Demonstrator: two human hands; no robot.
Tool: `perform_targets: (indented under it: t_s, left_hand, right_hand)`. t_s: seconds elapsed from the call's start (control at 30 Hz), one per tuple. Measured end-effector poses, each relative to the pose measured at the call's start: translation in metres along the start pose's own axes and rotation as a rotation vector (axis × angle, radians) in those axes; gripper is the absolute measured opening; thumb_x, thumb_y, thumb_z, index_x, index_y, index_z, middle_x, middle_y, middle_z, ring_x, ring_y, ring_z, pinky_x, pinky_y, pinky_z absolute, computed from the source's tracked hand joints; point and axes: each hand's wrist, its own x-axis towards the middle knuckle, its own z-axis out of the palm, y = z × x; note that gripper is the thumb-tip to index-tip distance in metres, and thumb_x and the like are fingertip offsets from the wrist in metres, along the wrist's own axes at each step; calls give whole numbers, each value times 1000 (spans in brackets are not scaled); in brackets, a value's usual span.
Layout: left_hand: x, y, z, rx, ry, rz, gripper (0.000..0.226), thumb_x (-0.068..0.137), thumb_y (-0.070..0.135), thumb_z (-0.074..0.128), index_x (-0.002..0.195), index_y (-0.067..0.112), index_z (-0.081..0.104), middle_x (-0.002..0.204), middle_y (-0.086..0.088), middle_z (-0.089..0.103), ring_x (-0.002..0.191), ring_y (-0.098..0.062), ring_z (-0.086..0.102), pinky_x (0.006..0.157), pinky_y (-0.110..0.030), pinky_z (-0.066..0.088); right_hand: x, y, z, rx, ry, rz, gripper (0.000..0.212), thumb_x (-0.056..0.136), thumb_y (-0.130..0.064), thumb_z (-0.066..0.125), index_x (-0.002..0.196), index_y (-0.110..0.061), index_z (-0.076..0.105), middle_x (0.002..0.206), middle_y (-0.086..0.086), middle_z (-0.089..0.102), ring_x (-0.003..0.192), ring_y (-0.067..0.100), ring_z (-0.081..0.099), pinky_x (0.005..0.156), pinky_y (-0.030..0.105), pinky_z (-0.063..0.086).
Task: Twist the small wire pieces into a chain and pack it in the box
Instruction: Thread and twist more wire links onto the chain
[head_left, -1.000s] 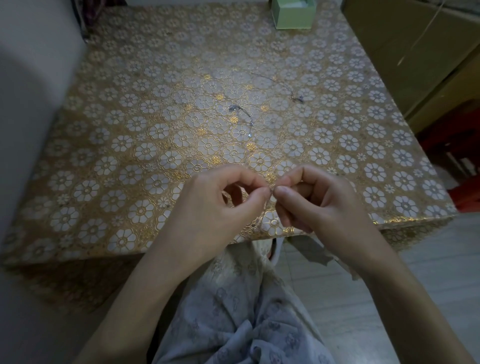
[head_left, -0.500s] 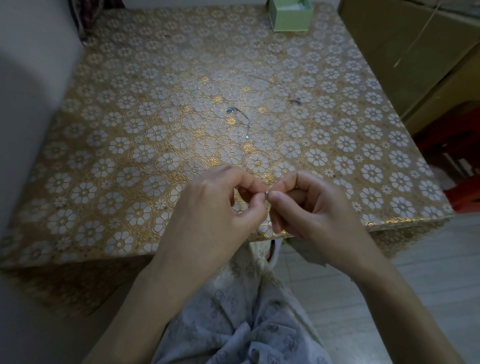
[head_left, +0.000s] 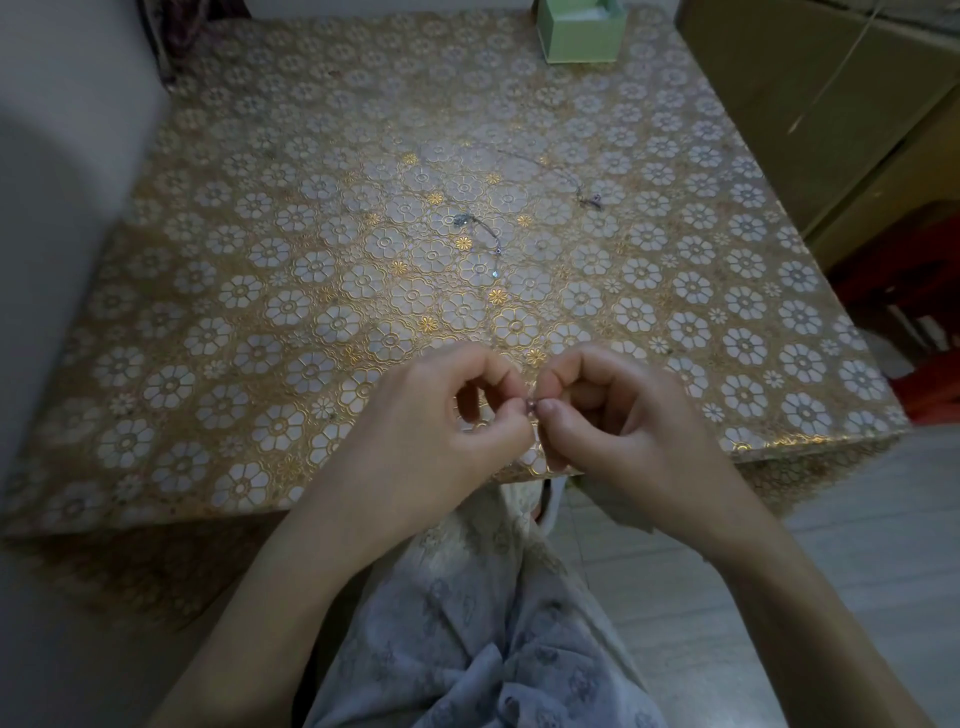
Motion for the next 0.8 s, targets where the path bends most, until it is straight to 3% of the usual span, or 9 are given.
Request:
perform_targets:
  t_s: [0.1,0.23,0.3,0.4,0.47,0.57,0.67,0.8]
  left_hand:
    - [0,-1,-1,-53,-53,1,12,72,34,61,69,23,59,64,16,55,48,0,43,47,-9,30]
    - [0,-6,-3,-121,-180,-31,12,67,41,56,69,29,57,58,16,52,49,-11,38,45,-25,31]
    - [1,-8,-4,-125,-224,-32,16,64,46,53,69,31,57,60,16,53,51,-16,38,46,-27,29]
    - [2,-11,-4,-84,-225,-4,13,68,40,56,72,28,57,67,15,54,50,-7,40,47,-20,32]
    - [3,-11,-5,-80,-208,24,11,69,39,56,74,28,56,68,15,54,51,-4,42,48,-20,34]
    - [3,-11,-5,-180,-159,80,16,66,40,53,72,25,56,69,7,57,58,-16,50,52,-29,42]
    - [2,-9,1,-277,-71,151,6,67,29,56,69,24,54,74,1,61,70,-25,56,63,-43,47]
    - [0,-10,7,-358,-9,173,9,68,21,58,69,15,51,74,3,63,69,-22,58,63,-41,48]
  right_hand:
    - [0,0,0,-9,0,-4,4,77,-11,56,73,-10,56,56,7,56,52,13,51,49,22,39]
    - [1,2,3,-85,-3,-19,1,75,-18,56,74,-18,56,58,12,55,53,24,46,48,39,36]
    - [1,3,4,-112,-9,-23,4,73,-23,55,74,-19,55,57,5,53,51,17,43,47,33,33]
    - [1,2,3,-58,-12,-5,6,75,-14,54,70,-16,53,52,-4,48,43,1,38,41,16,28]
    - [-1,-1,2,37,-27,41,8,76,-8,51,69,-12,52,50,-4,44,34,1,34,36,10,25]
    - [-2,-3,0,91,-45,69,7,77,-7,50,70,-10,51,51,-3,42,31,1,32,34,9,24]
    - [-2,-3,0,110,-51,72,7,78,-7,50,71,-10,50,52,-1,43,30,2,33,34,8,24]
    - [-2,-3,1,120,-46,77,8,78,-7,50,71,-10,50,54,2,42,30,1,32,34,8,23]
